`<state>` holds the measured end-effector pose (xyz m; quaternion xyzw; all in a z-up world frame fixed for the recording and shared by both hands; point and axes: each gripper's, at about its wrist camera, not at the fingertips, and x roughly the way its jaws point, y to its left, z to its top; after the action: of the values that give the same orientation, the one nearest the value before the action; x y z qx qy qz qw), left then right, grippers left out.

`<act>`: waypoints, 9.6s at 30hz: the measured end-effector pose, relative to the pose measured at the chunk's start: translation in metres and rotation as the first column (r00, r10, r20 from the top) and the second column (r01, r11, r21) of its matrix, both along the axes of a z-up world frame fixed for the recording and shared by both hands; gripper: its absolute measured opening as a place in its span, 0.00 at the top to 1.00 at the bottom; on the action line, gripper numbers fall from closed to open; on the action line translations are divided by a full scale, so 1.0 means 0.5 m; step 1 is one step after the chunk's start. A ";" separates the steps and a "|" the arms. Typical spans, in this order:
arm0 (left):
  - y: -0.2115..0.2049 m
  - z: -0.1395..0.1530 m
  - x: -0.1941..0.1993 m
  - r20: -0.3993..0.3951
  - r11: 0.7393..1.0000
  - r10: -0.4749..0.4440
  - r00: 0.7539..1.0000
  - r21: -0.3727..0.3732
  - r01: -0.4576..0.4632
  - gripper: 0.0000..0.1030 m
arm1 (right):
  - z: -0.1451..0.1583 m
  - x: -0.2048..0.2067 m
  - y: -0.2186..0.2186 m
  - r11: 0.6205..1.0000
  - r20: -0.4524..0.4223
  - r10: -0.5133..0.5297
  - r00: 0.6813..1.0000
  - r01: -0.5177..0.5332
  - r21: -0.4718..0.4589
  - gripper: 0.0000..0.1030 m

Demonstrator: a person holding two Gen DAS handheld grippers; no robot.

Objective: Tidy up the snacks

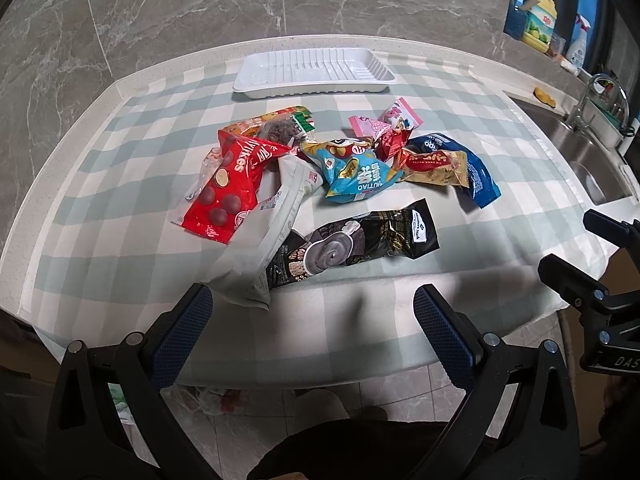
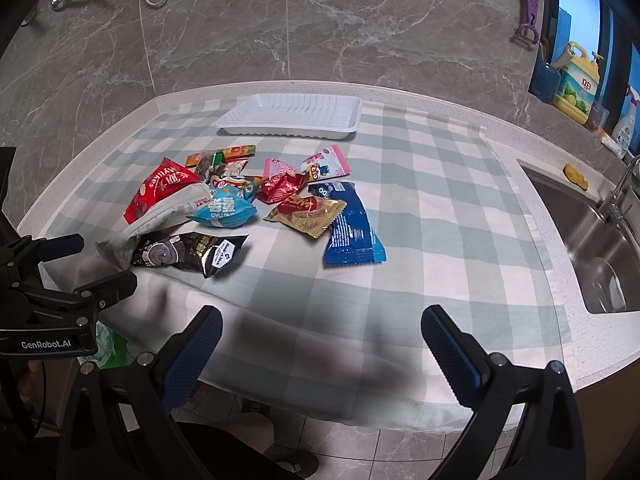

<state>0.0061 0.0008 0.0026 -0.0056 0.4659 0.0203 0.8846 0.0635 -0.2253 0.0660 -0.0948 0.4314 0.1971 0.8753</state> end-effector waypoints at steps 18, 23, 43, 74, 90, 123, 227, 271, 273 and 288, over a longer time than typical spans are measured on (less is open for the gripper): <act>-0.001 0.006 0.004 0.003 1.000 0.003 1.000 0.003 -0.003 0.01 | -0.001 0.002 0.002 1.000 -0.003 -0.001 1.000 0.001 0.002 0.01; -0.001 0.006 0.004 0.003 1.000 0.004 1.000 0.003 -0.004 0.01 | -0.001 0.002 0.001 1.000 -0.002 -0.001 1.000 0.001 0.003 0.01; 0.000 0.006 0.003 0.005 1.000 0.003 1.000 0.001 -0.003 0.01 | -0.002 0.005 0.000 1.000 -0.004 -0.002 1.000 0.002 0.004 0.01; 0.012 -0.006 0.010 -0.004 1.000 0.022 1.000 -0.007 -0.023 0.01 | -0.014 0.017 0.012 1.000 -0.025 -0.002 1.000 0.002 0.011 0.01; 0.024 -0.008 0.023 -0.008 0.999 0.032 0.999 -0.010 -0.032 0.01 | -0.018 0.029 0.023 1.000 -0.038 0.003 0.999 -0.002 0.016 0.01; 0.173 0.010 0.209 -0.002 0.998 0.058 0.998 0.018 -0.058 0.01 | -0.069 0.194 0.037 0.997 -0.140 -0.058 0.988 0.065 0.047 0.25; 0.376 0.025 0.810 -0.026 0.855 -0.136 0.990 -0.507 0.104 0.77 | -0.059 0.782 0.145 0.820 -0.430 0.066 0.900 0.196 0.537 0.71; 0.356 0.039 0.694 0.020 0.954 -0.112 0.994 -0.278 0.113 0.47 | 0.067 0.596 0.161 0.944 -0.122 0.037 0.992 0.006 0.331 0.46; 0.357 0.048 0.646 0.013 0.952 -0.114 0.993 -0.285 0.113 0.46 | 0.071 0.558 0.151 0.945 -0.114 0.046 0.992 -0.006 0.327 0.46; 0.242 0.005 0.363 -0.113 0.932 -0.242 0.964 -0.302 0.199 0.46 | 0.006 0.261 0.190 0.904 -0.081 0.426 0.901 -0.420 0.081 0.43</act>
<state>0.1877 0.1218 0.0050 -0.0804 0.5262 -0.1470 0.8337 0.1942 -0.1303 0.0690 -0.1494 0.4361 0.4000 0.7921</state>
